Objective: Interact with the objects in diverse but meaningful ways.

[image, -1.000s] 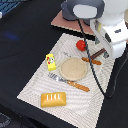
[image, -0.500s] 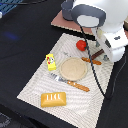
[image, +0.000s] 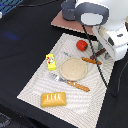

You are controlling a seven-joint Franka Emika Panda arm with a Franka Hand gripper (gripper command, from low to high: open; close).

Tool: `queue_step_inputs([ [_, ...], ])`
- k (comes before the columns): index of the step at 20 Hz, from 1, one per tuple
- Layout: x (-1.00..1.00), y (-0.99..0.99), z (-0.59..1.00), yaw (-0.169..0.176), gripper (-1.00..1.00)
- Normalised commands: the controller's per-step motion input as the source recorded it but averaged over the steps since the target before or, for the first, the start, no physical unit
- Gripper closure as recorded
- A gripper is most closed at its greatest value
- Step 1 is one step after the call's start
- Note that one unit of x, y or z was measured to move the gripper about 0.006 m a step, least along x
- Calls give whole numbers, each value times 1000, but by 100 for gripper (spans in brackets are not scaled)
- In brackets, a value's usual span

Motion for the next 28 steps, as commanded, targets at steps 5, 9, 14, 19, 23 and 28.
queue_step_inputs([
  [5, 24, 111, 785, 47, 100],
  [9, -242, -159, 1000, 49, 100],
  [14, -350, -420, 1000, 70, 100],
  [19, -434, -567, 718, 81, 100],
  [23, -460, -508, 424, 109, 100],
  [28, -467, -590, 93, 89, 100],
])
